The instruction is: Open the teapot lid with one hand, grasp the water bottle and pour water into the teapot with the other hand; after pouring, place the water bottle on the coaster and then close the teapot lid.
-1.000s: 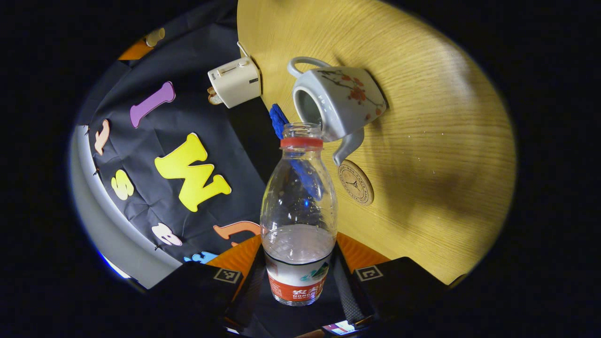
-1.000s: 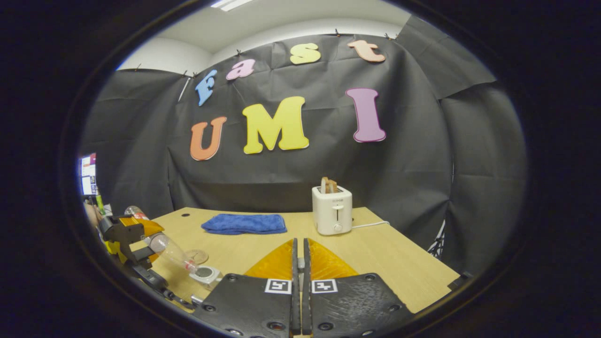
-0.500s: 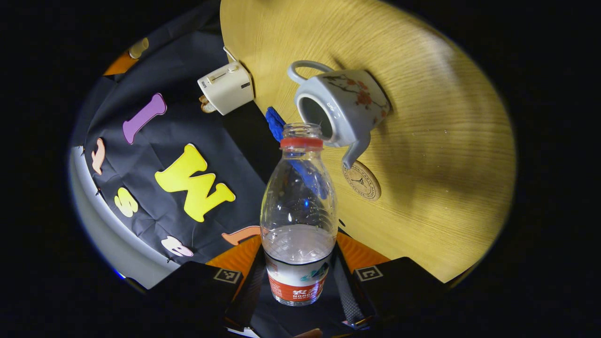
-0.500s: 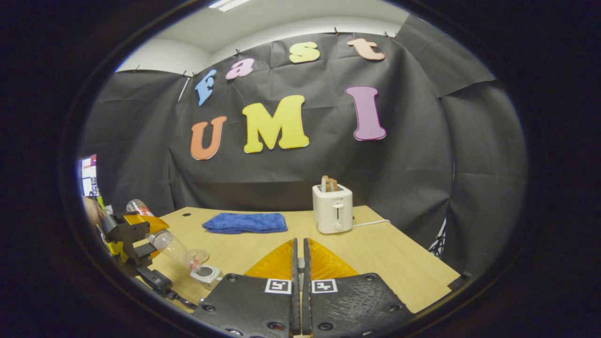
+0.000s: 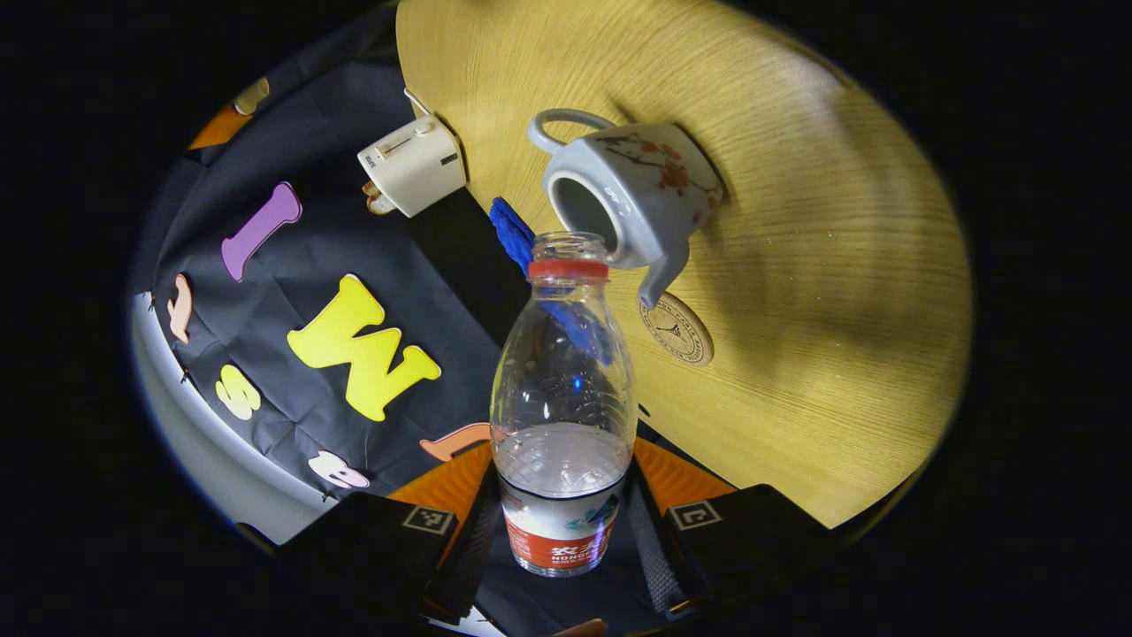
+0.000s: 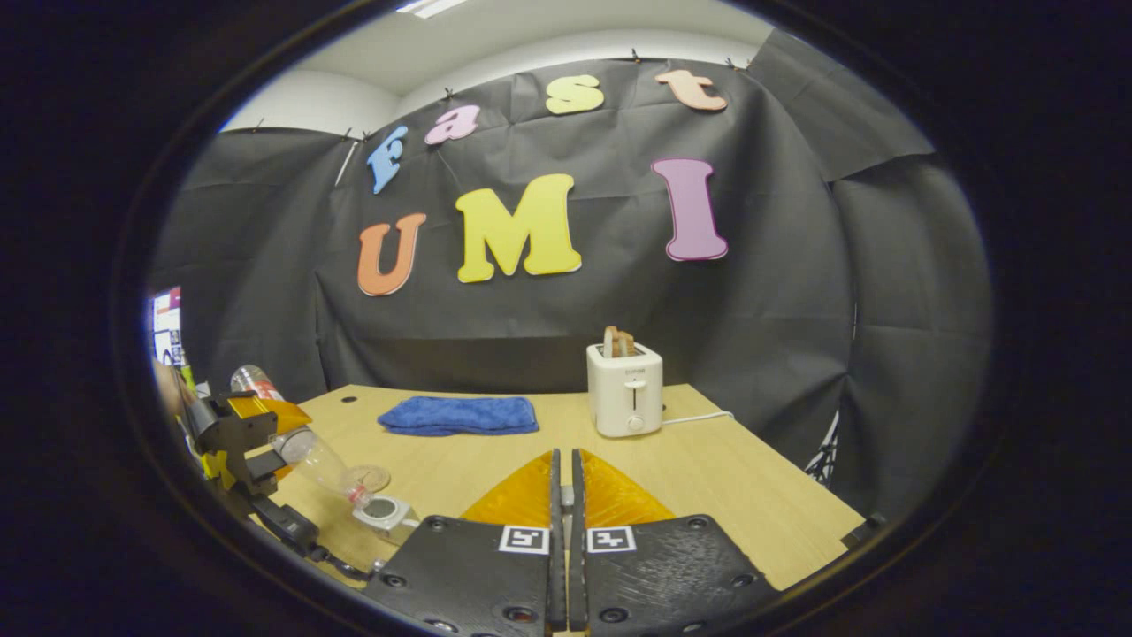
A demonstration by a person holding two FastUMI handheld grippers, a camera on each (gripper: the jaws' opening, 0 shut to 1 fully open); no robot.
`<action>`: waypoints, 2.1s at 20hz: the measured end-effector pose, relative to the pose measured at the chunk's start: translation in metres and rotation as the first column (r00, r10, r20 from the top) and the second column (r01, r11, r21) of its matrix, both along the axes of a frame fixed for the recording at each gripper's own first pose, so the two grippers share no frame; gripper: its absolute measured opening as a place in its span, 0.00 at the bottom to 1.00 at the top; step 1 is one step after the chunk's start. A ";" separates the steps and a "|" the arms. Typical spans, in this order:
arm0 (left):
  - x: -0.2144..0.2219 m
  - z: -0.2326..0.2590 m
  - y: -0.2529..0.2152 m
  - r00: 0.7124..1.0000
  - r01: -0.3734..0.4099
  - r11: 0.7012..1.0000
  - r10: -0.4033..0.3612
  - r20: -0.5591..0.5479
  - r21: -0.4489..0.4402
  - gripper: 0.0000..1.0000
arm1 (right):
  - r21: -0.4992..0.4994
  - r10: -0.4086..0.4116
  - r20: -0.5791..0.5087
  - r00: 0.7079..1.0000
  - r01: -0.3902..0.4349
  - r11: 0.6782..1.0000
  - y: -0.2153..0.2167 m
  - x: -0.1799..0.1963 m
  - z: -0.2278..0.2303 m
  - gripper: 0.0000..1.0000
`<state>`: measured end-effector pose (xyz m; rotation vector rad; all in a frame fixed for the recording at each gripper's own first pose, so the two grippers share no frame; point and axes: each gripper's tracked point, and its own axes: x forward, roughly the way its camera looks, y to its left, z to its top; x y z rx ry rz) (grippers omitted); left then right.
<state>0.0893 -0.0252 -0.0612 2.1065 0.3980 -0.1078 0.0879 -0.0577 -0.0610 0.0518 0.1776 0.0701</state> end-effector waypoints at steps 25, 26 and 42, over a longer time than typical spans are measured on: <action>0.023 -0.015 -0.003 0.993 -0.003 0.285 0.115 0.031 -0.958 0.74 | -0.113 -0.064 0.032 0.997 0.067 0.991 -0.009 -0.032 0.019 0.00; 0.029 -0.016 -0.002 0.991 -0.001 0.197 0.135 0.026 -0.980 0.73 | -0.113 -0.067 0.029 0.997 0.070 0.991 -0.010 -0.032 0.016 0.01; 0.099 -0.038 -0.005 0.958 0.051 -0.516 0.267 -0.104 -0.855 0.77 | -0.111 -0.099 0.010 0.995 0.100 0.989 -0.031 -0.023 0.002 0.01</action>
